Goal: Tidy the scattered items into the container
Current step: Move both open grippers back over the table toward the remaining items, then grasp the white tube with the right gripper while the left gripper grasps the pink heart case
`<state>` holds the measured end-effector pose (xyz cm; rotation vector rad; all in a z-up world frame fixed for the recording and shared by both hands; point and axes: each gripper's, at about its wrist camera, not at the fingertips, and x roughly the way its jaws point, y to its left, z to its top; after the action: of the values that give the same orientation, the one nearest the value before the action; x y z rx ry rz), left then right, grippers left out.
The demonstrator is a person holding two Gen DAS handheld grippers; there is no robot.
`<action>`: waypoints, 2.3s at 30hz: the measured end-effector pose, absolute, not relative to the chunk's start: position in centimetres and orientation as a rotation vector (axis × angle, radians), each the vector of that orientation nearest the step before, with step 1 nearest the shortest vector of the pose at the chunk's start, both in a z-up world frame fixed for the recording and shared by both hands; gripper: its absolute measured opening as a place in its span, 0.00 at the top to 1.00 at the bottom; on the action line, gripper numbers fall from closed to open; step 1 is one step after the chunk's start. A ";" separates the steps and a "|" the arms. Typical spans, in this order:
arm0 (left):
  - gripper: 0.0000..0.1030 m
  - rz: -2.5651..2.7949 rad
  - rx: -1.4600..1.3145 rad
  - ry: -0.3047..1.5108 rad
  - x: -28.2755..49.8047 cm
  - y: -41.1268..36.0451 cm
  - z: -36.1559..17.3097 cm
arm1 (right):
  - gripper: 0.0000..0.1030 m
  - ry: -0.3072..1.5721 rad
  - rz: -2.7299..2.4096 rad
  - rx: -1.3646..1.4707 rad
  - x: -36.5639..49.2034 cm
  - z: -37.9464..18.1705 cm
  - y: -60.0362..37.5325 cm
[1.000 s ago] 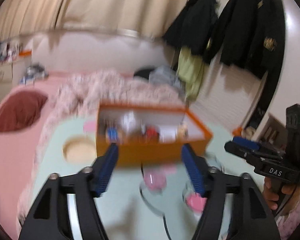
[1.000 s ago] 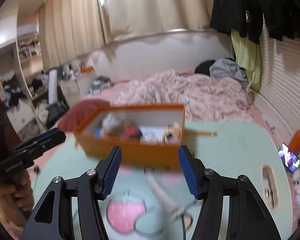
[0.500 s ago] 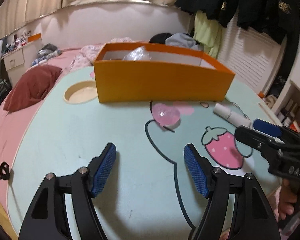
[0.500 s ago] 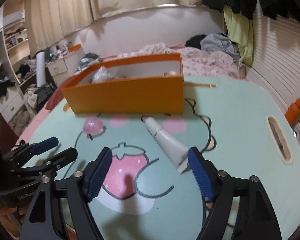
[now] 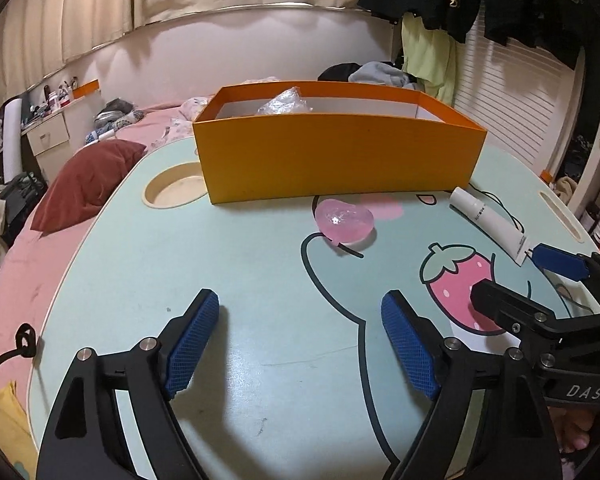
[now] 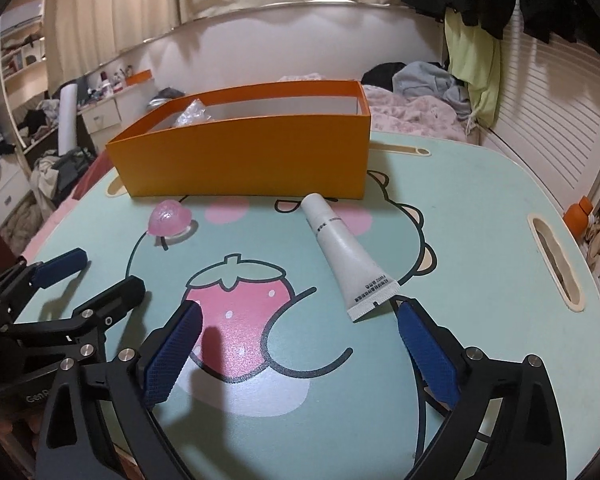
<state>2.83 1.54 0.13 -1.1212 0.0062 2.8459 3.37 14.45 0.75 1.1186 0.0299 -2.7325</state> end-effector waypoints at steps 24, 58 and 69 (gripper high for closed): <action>0.19 2.847 -1.118 0.007 2.9 1.5 0.1 | 0.04 0.032 -2.733 1.122 3.4 0.8 14.2; 0.19 2.814 -1.114 0.005 2.6 1.2 0.1 | 0.83 -0.072 -2.530 1.093 -2.0 1.6 18.7; 0.29 2.747 -1.092 -0.064 -1.1 0.8 3.6 | 0.83 -0.275 -2.487 0.992 -1.9 2.8 20.4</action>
<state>-1.08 0.81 3.63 -1.0924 -0.0644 2.7469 -1.86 20.38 2.75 0.9920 -0.2745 -2.4869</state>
